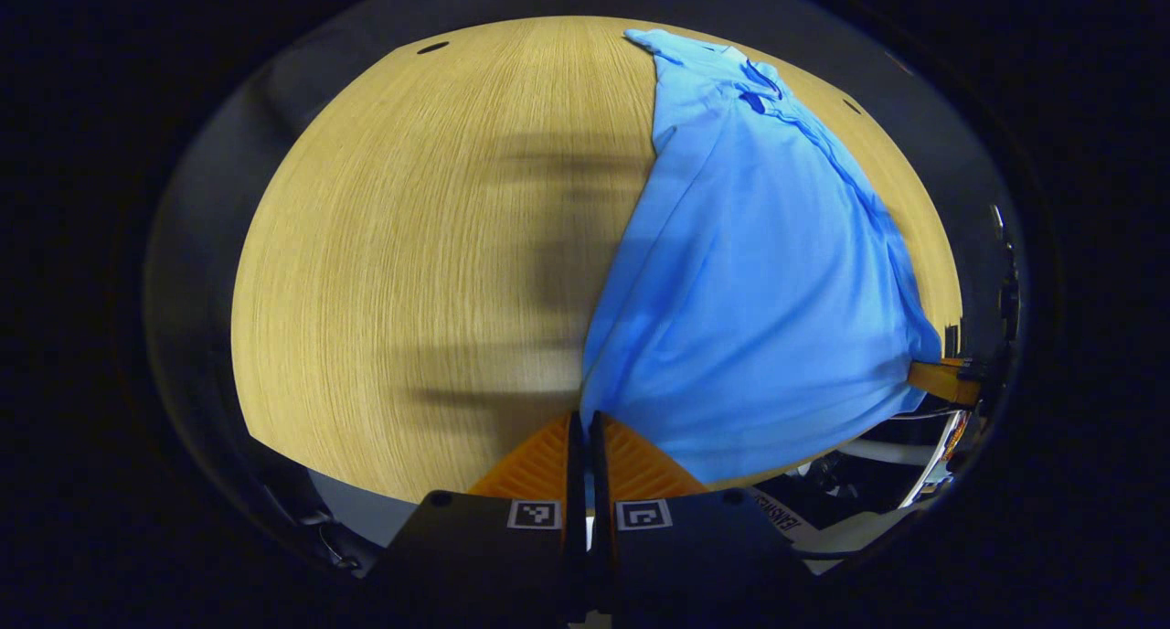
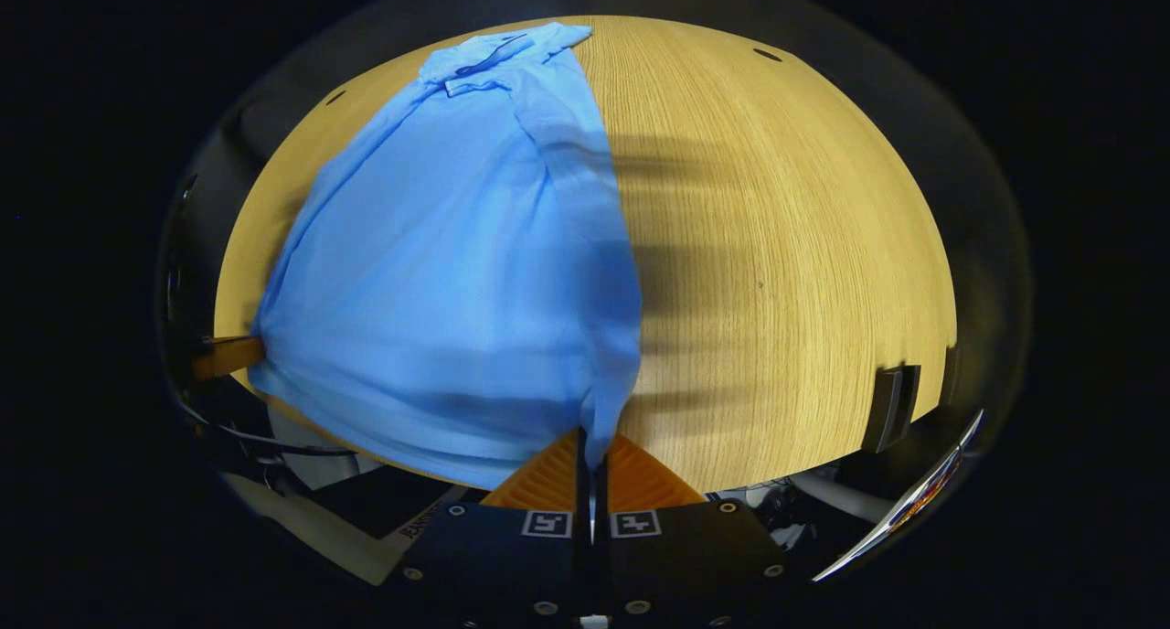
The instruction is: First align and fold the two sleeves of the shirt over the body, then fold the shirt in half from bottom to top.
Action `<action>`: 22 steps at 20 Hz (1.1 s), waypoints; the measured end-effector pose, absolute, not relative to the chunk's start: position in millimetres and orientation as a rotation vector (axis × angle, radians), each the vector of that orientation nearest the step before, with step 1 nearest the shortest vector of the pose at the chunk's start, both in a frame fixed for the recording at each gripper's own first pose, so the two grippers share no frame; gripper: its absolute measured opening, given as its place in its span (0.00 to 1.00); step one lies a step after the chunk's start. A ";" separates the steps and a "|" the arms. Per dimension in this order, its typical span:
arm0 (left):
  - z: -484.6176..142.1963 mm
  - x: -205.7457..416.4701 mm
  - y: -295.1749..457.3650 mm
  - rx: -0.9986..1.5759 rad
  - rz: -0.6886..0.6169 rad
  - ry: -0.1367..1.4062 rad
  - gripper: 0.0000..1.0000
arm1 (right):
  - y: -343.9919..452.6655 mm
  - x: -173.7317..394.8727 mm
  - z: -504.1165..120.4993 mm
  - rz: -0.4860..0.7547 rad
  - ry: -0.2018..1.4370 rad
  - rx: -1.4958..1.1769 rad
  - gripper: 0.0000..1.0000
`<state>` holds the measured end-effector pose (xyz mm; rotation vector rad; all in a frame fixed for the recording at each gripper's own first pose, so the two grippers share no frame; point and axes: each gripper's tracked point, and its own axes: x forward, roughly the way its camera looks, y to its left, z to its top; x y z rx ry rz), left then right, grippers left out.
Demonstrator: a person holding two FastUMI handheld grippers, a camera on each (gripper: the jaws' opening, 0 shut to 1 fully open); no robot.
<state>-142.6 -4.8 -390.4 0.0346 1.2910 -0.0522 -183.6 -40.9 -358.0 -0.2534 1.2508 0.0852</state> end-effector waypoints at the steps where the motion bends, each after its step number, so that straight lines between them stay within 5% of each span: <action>1: -384.4 -138.8 -5.8 0.024 -0.053 1.280 0.08 | -38.8 -180.1 -352.2 0.091 1.238 -0.250 0.01; 22: -270.0 68.6 -41.9 0.038 -0.069 1.000 0.08 | -11.2 9.0 -225.7 0.139 0.958 -0.265 0.01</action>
